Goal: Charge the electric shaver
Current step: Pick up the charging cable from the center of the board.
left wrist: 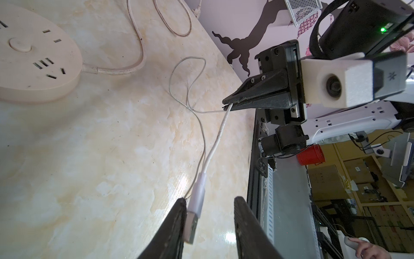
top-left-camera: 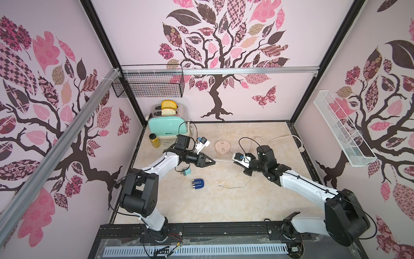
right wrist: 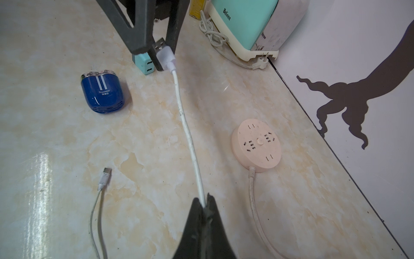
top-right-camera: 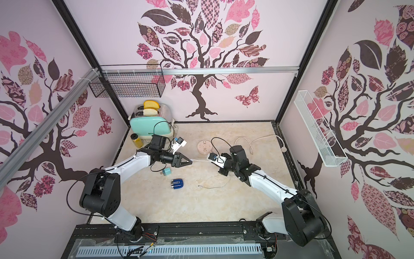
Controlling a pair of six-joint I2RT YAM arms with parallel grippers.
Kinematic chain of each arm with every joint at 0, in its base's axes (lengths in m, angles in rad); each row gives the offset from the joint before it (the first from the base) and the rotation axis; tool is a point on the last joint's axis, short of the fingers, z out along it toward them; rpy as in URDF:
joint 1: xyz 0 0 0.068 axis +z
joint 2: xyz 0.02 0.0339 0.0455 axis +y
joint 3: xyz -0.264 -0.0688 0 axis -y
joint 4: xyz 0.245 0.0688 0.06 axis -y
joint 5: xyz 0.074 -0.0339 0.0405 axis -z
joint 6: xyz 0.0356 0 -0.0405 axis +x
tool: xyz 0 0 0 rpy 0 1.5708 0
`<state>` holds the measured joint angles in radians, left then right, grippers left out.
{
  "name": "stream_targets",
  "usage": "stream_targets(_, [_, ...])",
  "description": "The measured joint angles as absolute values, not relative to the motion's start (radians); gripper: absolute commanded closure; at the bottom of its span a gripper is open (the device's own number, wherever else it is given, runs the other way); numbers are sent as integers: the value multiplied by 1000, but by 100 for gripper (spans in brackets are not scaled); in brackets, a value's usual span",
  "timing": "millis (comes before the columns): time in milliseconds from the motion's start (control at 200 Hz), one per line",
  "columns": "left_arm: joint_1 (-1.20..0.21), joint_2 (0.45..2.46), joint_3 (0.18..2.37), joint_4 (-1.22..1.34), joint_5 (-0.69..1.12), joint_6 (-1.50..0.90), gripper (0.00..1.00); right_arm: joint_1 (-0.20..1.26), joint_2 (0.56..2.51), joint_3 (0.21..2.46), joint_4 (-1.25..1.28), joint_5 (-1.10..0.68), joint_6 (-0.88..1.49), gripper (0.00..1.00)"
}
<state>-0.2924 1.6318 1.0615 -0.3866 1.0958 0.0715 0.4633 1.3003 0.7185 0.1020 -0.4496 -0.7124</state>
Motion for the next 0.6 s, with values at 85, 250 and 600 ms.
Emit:
stream_targets(85, [-292,1632,1062,-391,1105,84,89,463,1300,719,96,-449,-714,100])
stream_targets(250, [-292,1637,1081,-427,1122,94,100,463,1300,719,94,-445,-715,100])
stream_targets(600, [-292,1650,1123,-505,1132,133,100,469,1277,709,156,-475,-684,37])
